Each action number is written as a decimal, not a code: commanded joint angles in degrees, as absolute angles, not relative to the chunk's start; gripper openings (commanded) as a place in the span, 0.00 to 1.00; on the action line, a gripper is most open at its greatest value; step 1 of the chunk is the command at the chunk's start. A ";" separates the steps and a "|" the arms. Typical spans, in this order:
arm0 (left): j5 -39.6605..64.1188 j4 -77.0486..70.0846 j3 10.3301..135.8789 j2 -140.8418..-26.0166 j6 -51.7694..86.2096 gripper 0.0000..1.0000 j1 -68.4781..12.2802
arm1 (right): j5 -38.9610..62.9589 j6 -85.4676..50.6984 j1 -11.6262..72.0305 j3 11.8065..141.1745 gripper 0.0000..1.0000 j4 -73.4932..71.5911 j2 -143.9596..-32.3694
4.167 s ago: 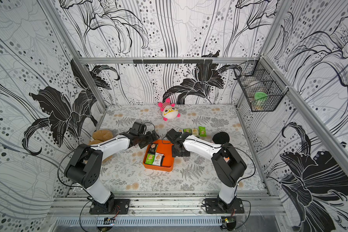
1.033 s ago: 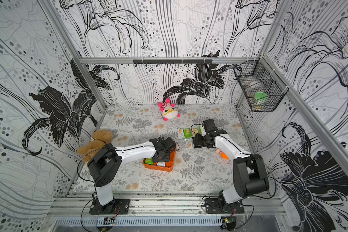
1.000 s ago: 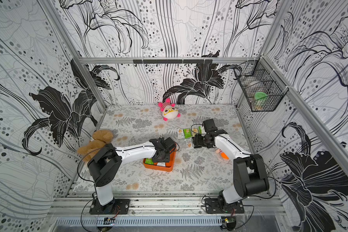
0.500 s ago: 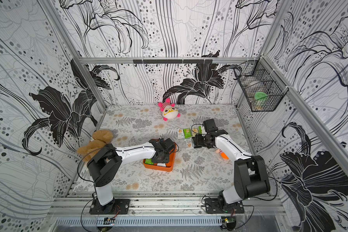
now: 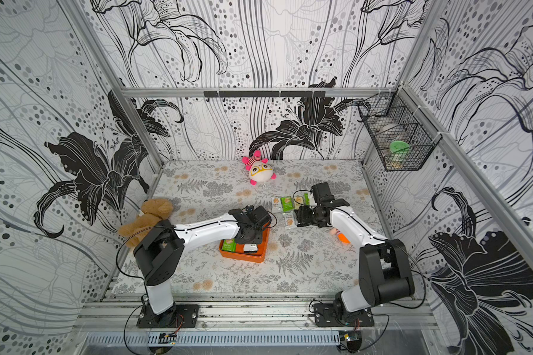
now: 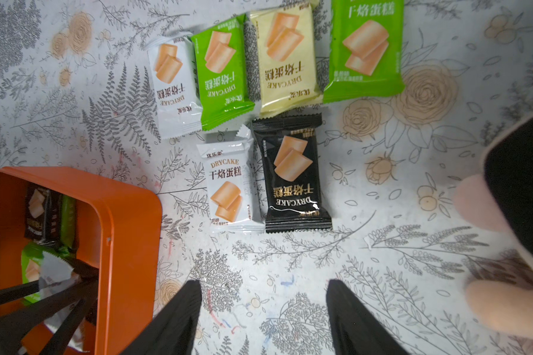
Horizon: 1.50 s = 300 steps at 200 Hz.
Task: Take the cookies out of the storage box
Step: Pick up the cookie from the storage box.
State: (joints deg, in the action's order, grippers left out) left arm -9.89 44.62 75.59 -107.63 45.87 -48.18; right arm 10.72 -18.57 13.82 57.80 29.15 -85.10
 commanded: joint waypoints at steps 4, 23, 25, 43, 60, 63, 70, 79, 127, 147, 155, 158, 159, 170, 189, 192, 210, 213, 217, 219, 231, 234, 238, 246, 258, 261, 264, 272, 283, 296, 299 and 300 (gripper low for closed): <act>-11.21 44.72 77.43 -108.81 43.82 0.48 -47.40 | 10.01 -18.93 13.53 56.77 0.70 30.65 -83.14; -11.06 43.65 77.28 -109.31 43.24 0.49 -46.64 | 9.67 -18.94 13.49 56.97 0.70 30.76 -83.21; -11.01 43.56 77.33 -109.44 43.20 0.49 -46.55 | 9.67 -18.97 13.48 57.04 0.70 30.76 -83.23; -11.28 43.15 78.12 -110.84 42.18 0.49 -46.08 | 9.69 -19.17 13.54 57.06 0.70 30.68 -83.41; -11.51 42.98 79.04 -112.10 41.65 0.50 -45.77 | 9.93 -19.38 13.56 57.30 0.70 30.61 -83.62; -11.47 42.91 79.18 -112.28 41.63 0.51 -45.78 | 9.93 -19.41 13.53 57.35 0.70 30.61 -83.68; -11.37 42.72 79.32 -112.66 41.42 0.51 -45.67 | 9.93 -19.46 13.51 57.41 0.70 30.63 -83.76; -11.34 42.64 79.53 -113.12 41.24 0.51 -45.48 | 9.93 -19.51 13.53 57.62 0.70 30.72 -83.84; -11.25 42.53 79.28 -113.33 41.05 0.49 -45.32 | 10.02 -19.57 13.60 57.72 0.69 30.50 -84.11; -11.40 42.78 79.26 -112.45 41.33 0.48 -45.35 | 10.00 -19.59 13.50 57.80 0.69 30.48 -84.20; -11.48 43.04 79.43 -112.16 41.39 0.48 -45.35 | 10.15 -19.54 13.50 57.96 0.69 30.43 -84.28; -11.51 43.14 79.52 -112.00 41.36 0.48 -45.33 | 10.19 -19.58 13.53 57.99 0.69 30.41 -84.35; -11.51 43.23 79.53 -111.98 41.38 0.48 -45.34 | 10.24 -19.59 13.53 58.00 0.69 30.41 -84.36; -11.58 43.91 79.97 -111.50 41.48 0.48 -45.33 | 10.28 -19.47 13.53 58.09 0.69 30.32 -84.59; -11.52 44.71 80.38 -110.42 41.77 0.48 -45.32 | 10.61 -19.43 13.56 58.25 0.69 30.17 -85.05; -11.47 44.69 80.41 -110.26 41.74 0.48 -45.35 | 10.63 -19.47 13.55 58.32 0.69 30.20 -85.12; -11.03 44.91 80.60 -109.62 41.81 0.50 -45.29 | 10.82 -19.40 13.55 58.43 0.69 29.86 -85.34; -11.07 44.91 80.65 -109.57 41.83 0.50 -45.30 | 10.81 -19.42 13.51 58.40 0.69 29.75 -85.34; -11.00 44.87 80.68 -109.58 41.79 0.50 -45.33 | 10.81 -19.48 13.56 58.31 0.69 29.65 -85.30; -11.05 44.90 80.75 -109.53 41.78 0.50 -45.35 | 10.85 -19.50 13.56 58.30 0.69 29.56 -85.33; -10.99 45.04 81.07 -109.67 41.78 0.50 -45.35 | 11.11 -19.43 13.54 58.21 0.69 29.37 -85.34; -10.91 45.05 81.12 -109.82 41.85 0.50 -45.35 | 11.16 -19.48 13.49 58.29 0.69 29.38 -85.42; -10.82 45.04 81.21 -109.92 41.71 0.50 -45.29 | 11.16 -19.48 13.58 58.34 0.69 29.38 -85.43; -10.64 45.08 81.45 -110.07 41.60 0.50 -45.27 | 11.16 -19.41 13.53 58.28 0.69 29.36 -85.52; -10.72 45.17 81.86 -110.23 41.36 0.50 -45.23 | 11.16 -19.26 13.61 58.05 0.69 29.36 -85.35; -10.70 45.13 81.91 -110.34 41.20 0.50 -45.19 | 11.10 -19.32 13.53 58.08 0.69 29.36 -85.28; -10.84 45.16 81.98 -110.43 41.16 0.50 -45.25 | 11.08 -19.31 13.55 58.02 0.69 29.29 -85.26; -10.90 45.18 82.13 -110.65 41.06 0.50 -45.15 | 11.07 -19.33 13.59 57.84 0.69 29.19 -85.04; -10.90 45.26 82.43 -110.96 40.79 0.49 -44.90 | 11.08 -19.32 13.56 57.67 0.69 29.29 -84.86; -10.90 45.47 82.79 -111.11 40.53 0.48 -44.81 | 11.00 -19.33 13.51 57.61 0.69 29.55 -84.68; -10.90 45.56 82.95 -111.14 40.41 0.48 -44.79 | 10.99 -19.34 13.48 57.57 0.69 29.61 -84.60; -10.90 45.55 82.96 -111.12 40.42 0.48 -44.76 | 10.99 -19.29 13.51 57.57 0.68 29.61 -84.58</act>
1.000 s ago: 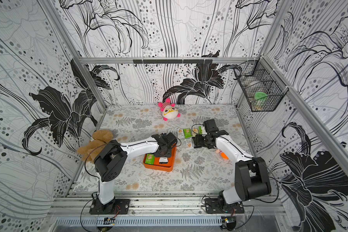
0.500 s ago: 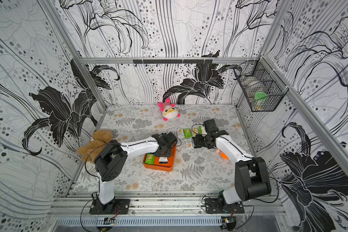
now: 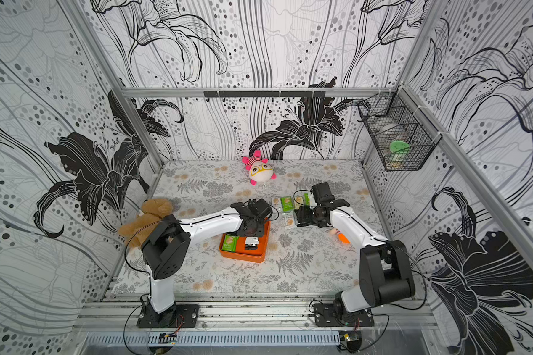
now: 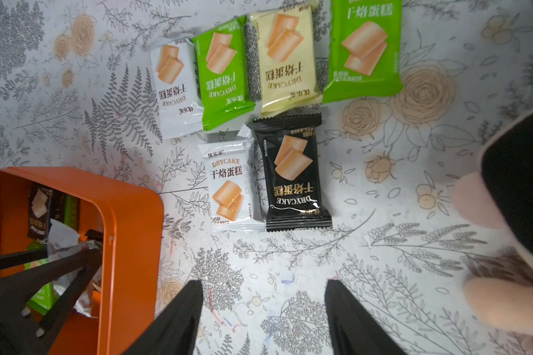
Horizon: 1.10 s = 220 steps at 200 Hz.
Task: Take the cookies out of the storage box
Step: Pick up the cookie from the storage box, then place the cookie at the center of the board.
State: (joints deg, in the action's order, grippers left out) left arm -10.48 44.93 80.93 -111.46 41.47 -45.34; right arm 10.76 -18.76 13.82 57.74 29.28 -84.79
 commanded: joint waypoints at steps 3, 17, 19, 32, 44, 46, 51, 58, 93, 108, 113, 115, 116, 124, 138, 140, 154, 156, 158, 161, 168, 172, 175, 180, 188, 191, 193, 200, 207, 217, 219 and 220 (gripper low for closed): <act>-10.90 45.67 82.96 -111.05 40.37 0.48 -44.74 | 10.99 -19.32 13.45 57.56 0.69 29.62 -84.62; -10.99 46.32 83.51 -110.43 40.21 0.48 -44.65 | 10.81 -19.10 13.53 57.70 0.68 29.79 -84.38; -11.03 46.43 83.61 -110.38 40.07 0.48 -44.63 | 10.74 -19.08 13.60 57.73 0.69 29.84 -84.38; -11.46 47.30 84.21 -109.14 39.85 0.47 -44.63 | 10.88 -19.09 13.48 57.82 0.68 29.66 -84.38; -11.64 47.95 84.75 -107.75 39.65 0.47 -44.38 | 11.14 -19.10 13.47 58.10 0.68 29.55 -84.50; -11.68 48.16 84.80 -107.42 39.64 0.47 -44.27 | 11.20 -19.19 13.52 58.23 0.68 29.54 -84.54; -11.82 48.44 84.99 -106.79 39.56 0.47 -44.13 | 11.25 -19.25 13.53 58.42 0.68 29.48 -84.55; -11.87 48.84 85.28 -105.84 39.44 0.47 -43.78 | 11.42 -19.31 13.60 58.61 0.68 29.32 -84.55; -11.86 50.15 85.96 -101.56 37.10 0.47 -39.37 | 11.91 -19.32 13.50 59.31 0.68 28.65 -84.81; -11.69 50.47 85.98 -100.45 35.12 0.47 -35.88 | 11.63 -19.51 13.54 60.09 0.68 28.90 -85.32; -11.61 50.37 85.95 -100.25 34.24 0.47 -34.54 | 11.40 -19.77 13.55 60.26 0.68 28.91 -85.42; -11.60 50.43 85.93 -100.21 33.90 0.47 -34.04 | 11.31 -19.86 13.61 60.35 0.68 28.87 -85.43; -11.56 50.40 85.95 -100.25 33.69 0.47 -33.76 | 11.28 -19.95 13.57 60.37 0.68 28.89 -85.47; -11.31 50.40 86.06 -100.23 32.26 0.47 -31.61 | 10.87 -20.33 13.52 60.53 0.68 28.66 -85.52; -11.29 50.05 86.31 -100.73 29.73 0.47 -27.91 | 10.39 -21.37 13.61 60.46 0.68 28.02 -85.56; -11.13 49.98 86.26 -100.88 29.36 0.47 -27.39 | 10.38 -21.47 13.58 60.49 0.68 27.97 -85.59; -10.68 49.19 86.37 -102.17 27.24 0.47 -23.81 | 10.28 -22.41 13.53 60.70 0.68 27.56 -85.85; -10.65 49.06 86.43 -102.47 27.00 0.47 -23.42 | 10.24 -22.56 13.51 60.75 0.68 27.57 -85.86; -10.66 48.87 86.43 -102.61 26.70 0.47 -22.97 | 10.21 -22.65 13.55 60.80 0.68 27.52 -85.93; -10.64 48.55 86.42 -102.91 26.31 0.47 -22.27 | 10.08 -22.86 13.52 60.82 0.68 27.48 -85.93; -10.47 47.85 86.52 -103.84 25.37 0.47 -20.92 | 9.73 -23.40 13.56 60.91 0.68 27.51 -86.00; -10.47 47.41 86.65 -104.43 24.93 0.47 -20.35 | 9.52 -23.81 13.48 60.97 0.68 27.42 -86.04; -10.38 47.07 86.72 -104.87 24.57 0.47 -19.79 | 9.35 -24.01 13.45 60.99 0.68 27.33 -86.00; -10.25 46.45 86.84 -105.65 24.11 0.47 -19.01 | 9.08 -24.59 13.52 60.91 0.68 27.11 -85.96; -10.13 45.78 87.58 -107.09 23.40 0.47 -17.89 | 8.75 -25.41 13.53 60.81 0.68 26.83 -85.80; -10.04 45.59 87.92 -107.58 23.16 0.47 -17.47 | 8.63 -25.68 13.61 60.82 0.68 26.74 -85.74; -10.03 45.43 88.14 -108.13 22.95 0.47 -17.24 | 8.55 -25.91 13.55 60.82 0.68 26.61 -85.71; -9.81 45.06 89.05 -109.67 22.43 0.47 -16.43 | 8.41 -26.52 13.60 60.82 0.68 26.41 -85.59; -9.52 44.64 89.96 -111.49 22.06 0.47 -15.58 | 8.22 -27.00 13.55 60.77 0.68 26.12 -85.52; -9.15 44.27 91.49 -113.70 21.48 0.47 -14.60 | 7.76 -27.50 13.54 60.82 0.68 25.97 -85.52; -9.10 44.11 91.69 -114.21 21.39 0.47 -14.42 | 7.63 -27.62 13.51 60.93 0.68 26.00 -85.58; -9.08 44.07 91.81 -114.41 21.33 0.47 -14.33 | 7.59 -27.65 13.57 60.96 0.68 25.97 -85.59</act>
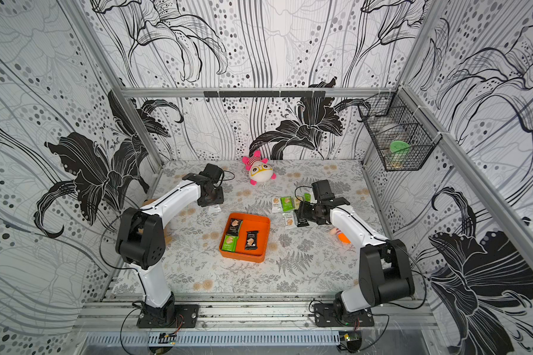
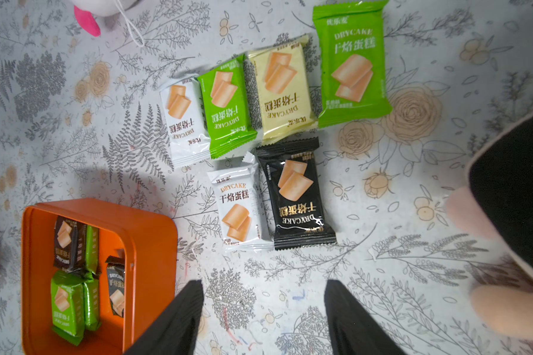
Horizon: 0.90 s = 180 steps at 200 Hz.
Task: Take the cookies out of the storage box
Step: Place the cookie at the center of the board.
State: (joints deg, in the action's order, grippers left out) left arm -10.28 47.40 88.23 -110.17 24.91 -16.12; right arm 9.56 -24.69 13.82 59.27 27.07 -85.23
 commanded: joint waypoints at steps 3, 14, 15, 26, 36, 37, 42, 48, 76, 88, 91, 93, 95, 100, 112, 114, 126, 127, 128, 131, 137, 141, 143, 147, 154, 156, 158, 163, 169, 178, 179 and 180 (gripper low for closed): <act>-9.18 43.85 92.25 -114.96 21.22 0.47 -14.14 | 7.42 -27.79 13.46 61.05 0.68 25.97 -85.56; -9.76 43.30 93.59 -117.30 20.53 0.47 -13.56 | 6.73 -27.99 13.56 61.25 0.68 26.43 -85.78; -9.85 43.31 93.82 -117.45 20.46 0.47 -13.50 | 6.66 -28.01 13.55 61.34 0.68 26.49 -85.82; -10.58 43.24 95.65 -119.75 19.90 0.47 -13.28 | 5.93 -28.12 13.56 61.78 0.68 27.36 -86.04; -10.88 43.18 97.13 -121.68 19.56 0.47 -13.07 | 5.40 -28.13 13.57 62.12 0.68 28.22 -86.18; -10.89 43.21 97.26 -121.93 19.49 0.47 -13.09 | 5.34 -28.17 13.55 62.18 0.68 28.26 -86.24; -10.90 43.10 97.82 -122.89 19.33 0.47 -12.97 | 5.05 -28.17 13.53 62.29 0.68 28.70 -86.30; -10.82 42.96 98.51 -123.99 19.06 0.47 -12.92 | 4.73 -28.19 13.49 62.47 0.68 29.18 -86.31; -9.96 42.70 100.95 -127.86 18.37 0.47 -12.44 | 2.74 -27.87 13.52 63.26 0.68 31.31 -86.13; -9.78 42.80 101.83 -129.11 18.20 0.47 -12.35 | 2.08 -27.54 13.51 63.79 0.68 32.03 -86.20; -9.69 42.80 101.98 -129.32 18.12 0.47 -12.31 | 1.92 -27.51 13.49 63.95 0.68 32.14 -86.22; -9.63 42.87 102.14 -129.47 18.11 0.47 -12.24 | 1.86 -27.51 13.52 64.02 0.68 32.23 -86.22; -9.59 42.84 102.24 -129.60 18.06 0.47 -12.22 | 1.81 -27.47 13.53 64.08 0.68 32.31 -86.29; -9.43 42.89 102.58 -130.02 18.02 0.47 -12.15 | 1.61 -27.44 13.55 64.32 0.68 32.49 -86.32; -9.23 43.04 103.20 -130.66 17.89 0.47 -12.13 | 1.29 -27.34 13.57 64.85 0.68 32.78 -86.71; -9.23 43.01 103.30 -130.80 17.88 0.47 -12.09 | 1.31 -27.38 13.52 64.90 0.68 32.85 -86.78; -9.05 43.05 103.75 -131.34 17.71 0.47 -12.05 | 1.23 -27.48 13.51 65.33 0.68 32.88 -87.18; -9.05 43.01 103.77 -131.37 17.73 0.47 -12.05 | 1.23 -27.45 13.52 65.36 0.68 32.83 -87.23; -9.05 43.04 103.83 -131.43 17.74 0.47 -12.04 | 1.23 -27.44 13.53 65.33 0.68 32.85 -87.25; -8.98 43.14 103.95 -131.52 17.74 0.48 -12.04 | 1.23 -27.49 13.53 65.36 0.68 32.87 -87.34; -8.71 43.24 104.21 -131.72 17.65 0.50 -12.04 | 1.23 -27.57 13.53 65.39 0.68 32.79 -87.51; -8.70 43.39 104.46 -131.87 17.63 0.54 -12.05 | 1.23 -27.61 13.52 65.40 0.68 32.71 -87.58; -8.70 43.52 104.60 -131.98 17.66 0.56 -12.04 | 1.23 -27.60 13.53 65.48 0.68 32.70 -87.62; -8.68 43.67 104.90 -132.09 17.74 0.59 -12.04 | 1.23 -27.70 13.56 65.51 0.68 32.63 -87.66; -8.70 44.13 105.39 -132.15 17.81 0.65 -12.04 | 1.31 -27.71 13.53 65.56 0.69 32.48 -87.71; -8.70 44.23 105.49 -132.11 17.83 0.66 -12.04 | 1.36 -27.74 13.54 65.61 0.69 32.44 -87.71; -8.70 44.33 105.58 -132.06 17.88 0.68 -12.04 | 1.44 -27.74 13.49 65.69 0.69 32.41 -87.71; -8.91 44.61 105.85 -131.89 17.96 0.70 -12.04 | 1.54 -27.74 13.57 65.60 0.69 32.22 -87.71; -9.16 44.82 106.04 -131.54 18.25 0.73 -12.05 | 1.58 -27.64 13.53 65.67 0.68 32.10 -87.71; -9.38 44.98 105.95 -130.65 18.64 0.76 -12.06 | 1.71 -27.50 13.54 65.56 0.69 31.84 -87.62; -9.44 45.03 105.93 -130.54 18.68 0.76 -12.05 | 1.74 -27.51 13.58 65.56 0.69 31.83 -87.62; -9.51 45.06 105.96 -130.44 18.74 0.76 -12.09 | 1.75 -27.51 13.56 65.61 0.69 31.82 -87.63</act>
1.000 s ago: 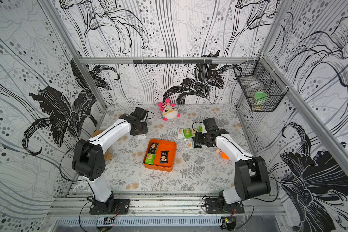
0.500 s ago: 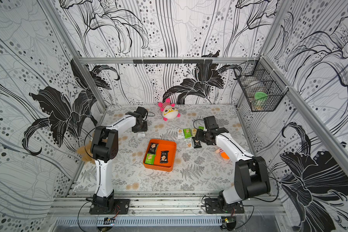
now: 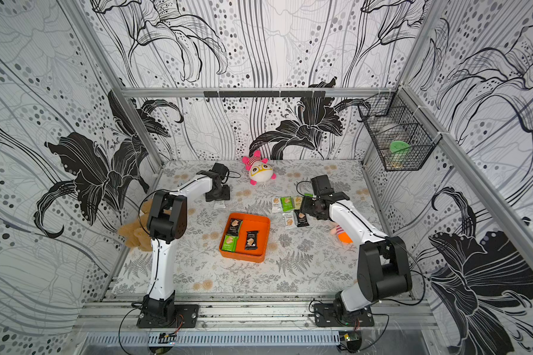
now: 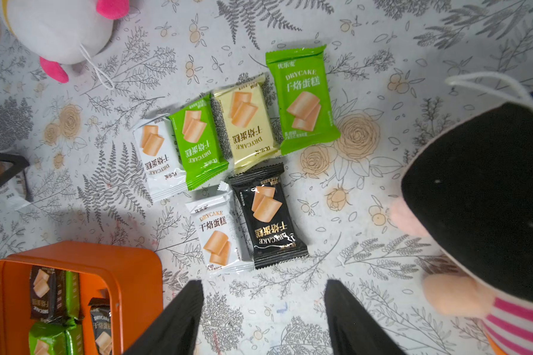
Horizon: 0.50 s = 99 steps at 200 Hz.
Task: Take the cookies out of the storage box
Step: Place the cookie at the center of the board.
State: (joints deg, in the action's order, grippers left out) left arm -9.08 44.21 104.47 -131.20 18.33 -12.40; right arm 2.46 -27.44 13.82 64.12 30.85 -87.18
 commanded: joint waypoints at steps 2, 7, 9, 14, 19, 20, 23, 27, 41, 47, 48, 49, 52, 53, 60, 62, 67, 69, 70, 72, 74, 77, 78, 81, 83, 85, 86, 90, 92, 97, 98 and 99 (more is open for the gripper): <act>-9.56 45.08 105.92 -130.19 18.79 0.76 -12.08 | 1.76 -27.44 13.52 65.58 0.69 31.73 -87.56; -9.59 45.17 105.78 -129.54 19.18 0.77 -12.04 | 1.85 -27.28 13.58 65.53 0.68 31.58 -87.46; -9.58 45.22 105.70 -129.24 19.34 0.77 -12.09 | 1.91 -27.19 13.57 65.56 0.68 31.56 -87.41; -9.46 45.26 105.45 -128.28 19.74 0.78 -12.08 | 2.01 -27.16 13.58 65.41 0.68 31.39 -87.24; -9.28 45.19 105.03 -127.26 20.10 0.79 -12.13 | 2.18 -27.07 13.53 65.22 0.68 31.23 -87.10; -9.26 45.14 104.94 -127.09 20.20 0.79 -12.13 | 2.23 -27.03 13.53 65.22 0.68 31.17 -87.10; -9.08 45.09 104.63 -126.41 20.42 0.79 -12.13 | 2.34 -26.98 13.49 65.07 0.69 31.05 -87.02; -8.86 44.90 104.16 -125.40 20.77 0.79 -12.17 | 2.52 -26.84 13.59 64.83 0.68 30.88 -86.81; -8.16 44.44 102.05 -121.73 22.23 0.80 -12.54 | 3.30 -26.72 13.50 64.06 0.69 30.21 -86.33; -7.81 44.18 101.01 -120.00 22.88 0.80 -12.85 | 3.70 -26.71 13.52 63.67 0.69 29.99 -86.16; -7.77 44.15 100.82 -119.77 22.96 0.80 -12.93 | 3.79 -26.67 13.48 63.61 0.69 29.98 -86.14; -7.71 44.09 100.64 -119.47 23.04 0.80 -13.01 | 3.87 -26.65 13.51 63.53 0.68 29.93 -86.14; -7.59 43.90 100.01 -118.65 23.34 0.80 -13.32 | 4.09 -26.60 13.61 63.35 0.69 29.79 -85.96; -7.53 43.83 99.79 -118.47 23.36 0.80 -13.38 | 4.20 -26.57 13.57 63.23 0.69 29.75 -85.96; -7.45 43.52 98.36 -116.40 23.98 0.81 -14.14 | 4.76 -26.44 13.56 62.74 0.69 29.26 -85.72; -7.51 43.47 98.00 -115.85 24.17 0.81 -14.43 | 4.90 -26.45 13.59 62.60 0.69 29.16 -85.66; -7.71 43.29 96.96 -114.51 24.73 0.81 -15.13 | 5.24 -26.37 13.59 62.17 0.69 28.90 -85.38; -7.73 43.32 96.51 -113.92 24.95 0.81 -15.45 | 5.33 -26.37 13.59 62.04 0.69 28.74 -85.31; -7.77 43.24 96.33 -113.70 25.04 0.81 -15.59 | 5.39 -26.37 13.56 61.96 0.69 28.69 -85.24; -7.88 43.20 95.87 -113.15 25.27 0.81 -15.87 | 5.50 -26.35 13.50 61.81 0.69 28.62 -85.14; -7.90 43.12 95.47 -112.79 25.48 0.81 -16.16 | 5.59 -26.36 13.57 61.62 0.69 28.53 -85.05; -8.18 43.02 94.74 -111.90 25.89 0.81 -16.75 | 5.76 -26.27 13.55 61.38 0.69 28.37 -84.93; -8.31 43.00 94.48 -111.54 26.04 0.81 -16.95 | 5.83 -26.23 13.59 61.32 0.69 28.34 -84.92; -8.42 42.85 93.69 -110.79 26.59 0.81 -17.55 | 5.99 -26.17 13.62 61.16 0.69 28.18 -84.75; -8.43 42.81 93.21 -110.27 26.95 0.81 -17.92 | 6.18 -26.12 13.58 61.06 0.69 28.16 -84.69; -8.50 42.67 92.60 -109.77 27.33 0.81 -18.32 | 6.27 -26.09 13.57 60.90 0.69 28.05 -84.59; -8.47 42.61 92.31 -109.46 27.46 0.81 -18.48 | 6.30 -26.05 13.60 60.86 0.69 28.00 -84.52; -8.44 42.32 91.30 -108.50 28.19 0.81 -19.25 | 6.53 -26.00 13.54 60.58 0.69 27.88 -84.36; -8.44 42.15 90.72 -108.01 28.60 0.81 -19.71 | 6.69 -25.95 13.54 60.45 0.69 27.86 -84.26; -8.28 41.75 89.35 -106.76 29.68 0.81 -20.72 | 6.97 -25.80 13.51 60.10 0.69 27.64 -83.99; -8.27 41.66 89.02 -106.47 29.87 0.81 -20.82 | 7.00 -25.78 13.52 59.93 0.69 27.58 -83.96; -8.27 41.53 88.72 -106.28 30.10 0.81 -21.18 | 7.06 -25.77 13.53 59.94 0.69 27.54 -83.86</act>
State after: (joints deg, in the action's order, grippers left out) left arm -8.40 43.62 93.71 -111.11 24.91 -16.34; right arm 4.91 -27.18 13.82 62.04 28.77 -86.21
